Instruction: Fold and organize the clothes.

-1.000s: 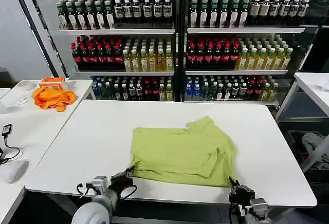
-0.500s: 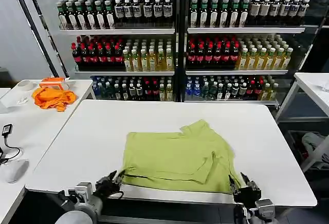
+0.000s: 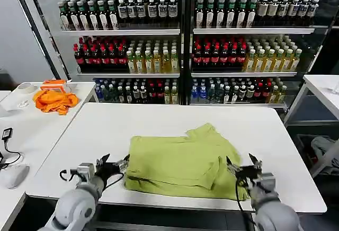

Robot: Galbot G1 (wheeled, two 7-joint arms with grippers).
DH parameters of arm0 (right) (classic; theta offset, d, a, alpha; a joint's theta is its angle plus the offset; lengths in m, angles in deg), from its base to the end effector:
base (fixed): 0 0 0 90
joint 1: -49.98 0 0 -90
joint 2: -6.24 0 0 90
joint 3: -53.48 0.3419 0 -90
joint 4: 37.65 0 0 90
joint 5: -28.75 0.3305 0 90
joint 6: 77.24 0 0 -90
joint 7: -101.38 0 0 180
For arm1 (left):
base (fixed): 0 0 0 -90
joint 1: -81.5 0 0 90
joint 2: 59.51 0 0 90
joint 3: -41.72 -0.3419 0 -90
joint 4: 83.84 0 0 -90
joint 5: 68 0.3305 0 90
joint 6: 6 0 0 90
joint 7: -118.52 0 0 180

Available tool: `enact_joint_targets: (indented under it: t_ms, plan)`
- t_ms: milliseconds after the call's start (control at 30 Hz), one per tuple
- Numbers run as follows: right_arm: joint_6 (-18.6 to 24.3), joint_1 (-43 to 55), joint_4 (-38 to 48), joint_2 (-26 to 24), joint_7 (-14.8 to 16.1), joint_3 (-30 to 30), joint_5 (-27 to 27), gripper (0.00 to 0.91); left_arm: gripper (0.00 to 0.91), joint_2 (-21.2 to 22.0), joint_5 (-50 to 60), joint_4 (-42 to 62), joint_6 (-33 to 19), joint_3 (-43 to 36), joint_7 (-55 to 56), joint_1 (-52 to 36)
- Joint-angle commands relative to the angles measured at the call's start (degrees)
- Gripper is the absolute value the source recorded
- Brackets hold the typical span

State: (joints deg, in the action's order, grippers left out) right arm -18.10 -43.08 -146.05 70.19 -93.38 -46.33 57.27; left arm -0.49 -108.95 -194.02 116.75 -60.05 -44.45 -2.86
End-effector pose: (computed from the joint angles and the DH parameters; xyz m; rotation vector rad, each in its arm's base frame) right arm 0.2959 -0.0563 -0.2531 0.0737 -2.7643 0.0729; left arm 0.2798 0.0631 -0.2567 -0.1652 -2.6329 0.0555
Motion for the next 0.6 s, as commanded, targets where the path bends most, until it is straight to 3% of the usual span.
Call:
enact_joint_targets:
  t_ms: [33,233,600]
  plan:
    - [-0.7,17.0,13.4,0.6,-0.5,-5.7,4.1,0.907,0.907,1.1,-0.7,15.0,-0.1,-9.6,0.2,-18.7]
    - [-0.6,23.5,23.5,3.3,0.3,-8.6,5.3,0.907,0.907,4.6,-0.7,22.7,-0.2,-12.7,-0.2,-24.3]
    - [0.4,29.2,33.7,7.3,0.7,-11.9,6.1,0.907,0.907,6.3,-0.7,27.1,0.4,-15.9,-2.2,-27.0]
